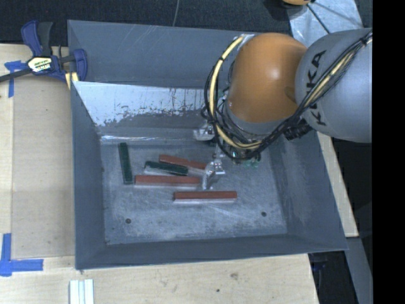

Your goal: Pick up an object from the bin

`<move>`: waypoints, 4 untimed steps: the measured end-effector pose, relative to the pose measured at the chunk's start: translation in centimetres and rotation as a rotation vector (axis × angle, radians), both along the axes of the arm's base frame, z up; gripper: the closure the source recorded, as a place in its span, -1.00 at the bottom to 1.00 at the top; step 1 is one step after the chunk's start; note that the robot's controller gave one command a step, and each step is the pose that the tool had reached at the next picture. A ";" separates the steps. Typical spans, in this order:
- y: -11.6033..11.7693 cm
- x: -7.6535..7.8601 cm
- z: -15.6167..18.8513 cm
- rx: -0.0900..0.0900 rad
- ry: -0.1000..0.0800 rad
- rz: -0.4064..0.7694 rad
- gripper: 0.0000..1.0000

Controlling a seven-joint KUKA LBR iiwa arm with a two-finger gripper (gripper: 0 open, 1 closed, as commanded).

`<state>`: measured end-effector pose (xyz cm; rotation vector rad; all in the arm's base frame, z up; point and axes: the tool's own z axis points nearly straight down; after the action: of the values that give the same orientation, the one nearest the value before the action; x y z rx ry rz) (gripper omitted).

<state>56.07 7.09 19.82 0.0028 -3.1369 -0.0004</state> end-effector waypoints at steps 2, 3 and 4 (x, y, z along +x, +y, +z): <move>0.4 3.6 -11.2 0.003 -0.026 0.066 1.00; 0.4 3.6 -11.2 0.003 -0.026 0.066 1.00; 0.3 3.3 -10.7 0.003 -0.030 0.065 1.00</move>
Offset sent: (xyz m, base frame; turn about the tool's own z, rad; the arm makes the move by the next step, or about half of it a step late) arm 0.0266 0.0031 -0.1282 -0.0665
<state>59.38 7.42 9.16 0.1057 -3.1656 -0.0050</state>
